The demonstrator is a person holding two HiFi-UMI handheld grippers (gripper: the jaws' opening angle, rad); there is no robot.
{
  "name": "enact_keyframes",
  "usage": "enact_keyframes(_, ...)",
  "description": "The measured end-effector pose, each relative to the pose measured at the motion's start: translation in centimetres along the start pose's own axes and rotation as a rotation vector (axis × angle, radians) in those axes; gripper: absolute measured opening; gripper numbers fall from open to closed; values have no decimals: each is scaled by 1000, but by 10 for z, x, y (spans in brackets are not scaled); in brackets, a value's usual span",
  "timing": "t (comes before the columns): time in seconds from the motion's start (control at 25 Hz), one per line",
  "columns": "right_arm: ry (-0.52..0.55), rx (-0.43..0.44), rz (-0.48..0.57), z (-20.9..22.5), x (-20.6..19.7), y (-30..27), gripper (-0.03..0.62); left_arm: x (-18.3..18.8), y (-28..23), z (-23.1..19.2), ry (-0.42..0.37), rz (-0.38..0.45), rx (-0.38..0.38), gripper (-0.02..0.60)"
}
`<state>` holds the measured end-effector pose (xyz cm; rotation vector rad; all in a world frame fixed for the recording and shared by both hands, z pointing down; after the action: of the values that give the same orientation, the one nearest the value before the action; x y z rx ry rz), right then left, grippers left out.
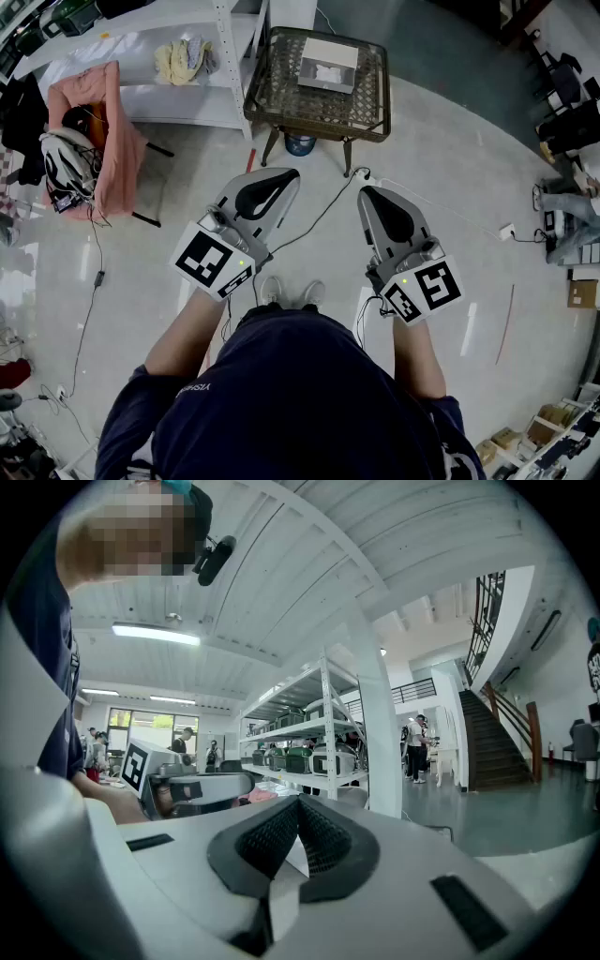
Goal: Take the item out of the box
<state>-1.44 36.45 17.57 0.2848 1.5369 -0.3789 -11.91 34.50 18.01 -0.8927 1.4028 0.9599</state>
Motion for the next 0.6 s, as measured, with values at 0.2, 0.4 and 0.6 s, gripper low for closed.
enact_keyframes(0.2, 3, -7, -1, -7, 3, -6, 23, 1, 6, -6, 0, -1, -10, 5)
enact_keyframes(0.4, -20, -25, 4, -15, 2, -14, 23, 0, 15, -12, -3, -4, -25, 5)
enact_keyframes(0.6, -33, -50, 9, -27, 0, -24, 23, -2, 29, -24, -6, -7, -43, 5)
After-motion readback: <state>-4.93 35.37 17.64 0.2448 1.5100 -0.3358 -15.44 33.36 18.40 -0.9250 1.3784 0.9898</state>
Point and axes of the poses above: the fingertips, and each gripper's own axes: y backward along the fingers, z to its right, x out of its top, the point moved 1 cm from there along y, backward along the fingers, and after that the axes turned 14 degrees about -x, right-handed, at the moved point
